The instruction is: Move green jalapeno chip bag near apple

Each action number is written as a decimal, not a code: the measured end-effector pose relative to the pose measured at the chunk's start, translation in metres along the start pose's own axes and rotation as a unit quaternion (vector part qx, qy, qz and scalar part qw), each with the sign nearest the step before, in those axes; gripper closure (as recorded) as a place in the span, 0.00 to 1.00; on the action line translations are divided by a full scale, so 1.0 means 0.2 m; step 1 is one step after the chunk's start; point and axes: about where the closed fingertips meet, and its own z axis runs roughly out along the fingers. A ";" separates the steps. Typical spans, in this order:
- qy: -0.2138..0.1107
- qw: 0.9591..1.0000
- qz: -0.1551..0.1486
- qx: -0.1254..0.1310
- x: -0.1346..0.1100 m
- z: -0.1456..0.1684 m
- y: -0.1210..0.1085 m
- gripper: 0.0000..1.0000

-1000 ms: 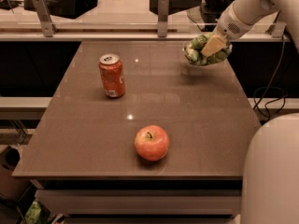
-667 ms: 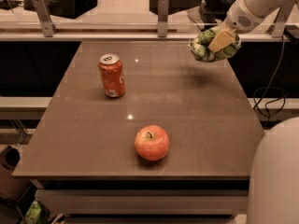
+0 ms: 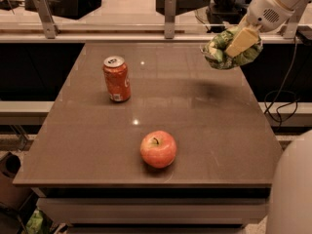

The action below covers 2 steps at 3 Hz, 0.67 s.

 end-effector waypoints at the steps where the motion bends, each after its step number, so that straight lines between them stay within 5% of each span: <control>1: 0.015 1.000 -0.003 -0.007 0.00 -0.09 0.13 1.00; 2: 0.027 1.000 0.000 -0.007 0.02 -0.15 0.27 1.00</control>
Offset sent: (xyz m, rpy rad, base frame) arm -0.1278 0.0142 0.0107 -0.0892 0.0991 0.0002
